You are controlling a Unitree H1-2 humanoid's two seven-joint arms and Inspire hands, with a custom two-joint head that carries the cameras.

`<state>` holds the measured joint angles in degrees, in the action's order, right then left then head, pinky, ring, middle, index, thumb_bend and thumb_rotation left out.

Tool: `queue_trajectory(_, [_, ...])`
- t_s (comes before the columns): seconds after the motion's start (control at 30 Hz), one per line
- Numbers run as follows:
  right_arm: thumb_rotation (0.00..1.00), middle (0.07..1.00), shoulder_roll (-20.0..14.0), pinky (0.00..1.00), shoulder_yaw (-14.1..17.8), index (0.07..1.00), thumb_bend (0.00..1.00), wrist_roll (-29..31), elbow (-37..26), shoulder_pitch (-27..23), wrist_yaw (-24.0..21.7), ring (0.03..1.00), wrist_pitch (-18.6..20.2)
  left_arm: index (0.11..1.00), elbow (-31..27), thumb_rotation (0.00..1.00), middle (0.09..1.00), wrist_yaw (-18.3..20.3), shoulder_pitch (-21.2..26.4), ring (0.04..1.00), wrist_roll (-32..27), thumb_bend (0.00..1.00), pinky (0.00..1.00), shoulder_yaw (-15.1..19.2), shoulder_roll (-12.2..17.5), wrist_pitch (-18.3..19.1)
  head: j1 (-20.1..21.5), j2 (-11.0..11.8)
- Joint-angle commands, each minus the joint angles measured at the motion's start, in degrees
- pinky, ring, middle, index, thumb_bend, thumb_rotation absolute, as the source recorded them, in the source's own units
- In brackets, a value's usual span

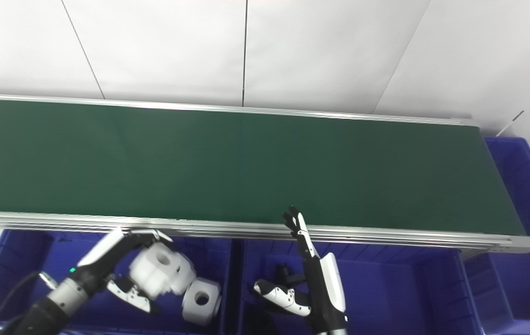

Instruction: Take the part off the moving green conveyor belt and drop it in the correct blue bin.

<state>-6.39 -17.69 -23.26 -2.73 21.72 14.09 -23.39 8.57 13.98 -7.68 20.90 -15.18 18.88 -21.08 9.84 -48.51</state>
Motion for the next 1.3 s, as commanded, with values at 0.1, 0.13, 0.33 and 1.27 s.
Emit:
queue_trajectory(0.1, [0.8,0.924,0.83,0.88,1.24,0.994,0.79,0.06,-2.75,0.55,-1.06,0.897,-1.61,0.498,0.17,0.0,0.518,-1.7,2.26,0.435,7.37,0.5,0.46,-2.42,-0.23,2.16,-0.23,-0.28])
queue_trajectory(0.13, [0.8,0.929,0.96,0.88,1.39,0.992,0.79,-0.03,-2.79,0.63,-1.14,0.897,-1.83,0.503,0.8,0.0,0.514,-2.1,2.7,0.432,9.25,0.5,0.46,-3.12,-0.16,2.42,-0.23,-0.28])
queue_trajectory(0.33, [0.79,0.933,1.46,0.88,1.74,0.991,0.78,-0.21,-2.92,0.93,-1.77,0.895,-2.1,0.556,1.29,0.12,0.818,-6.76,2.87,0.796,19.61,0.54,0.74,-5.63,0.87,3.44,0.53,-0.01])
queue_trajectory(1.27, [0.73,1.0,0.58,0.96,2.31,1.0,0.81,4.32,-1.73,3.52,-11.66,1.0,4.07,0.998,4.05,0.46,0.999,14.28,-3.62,0.976,-33.06,0.91,0.97,2.99,-9.73,-5.83,4.46,3.97])
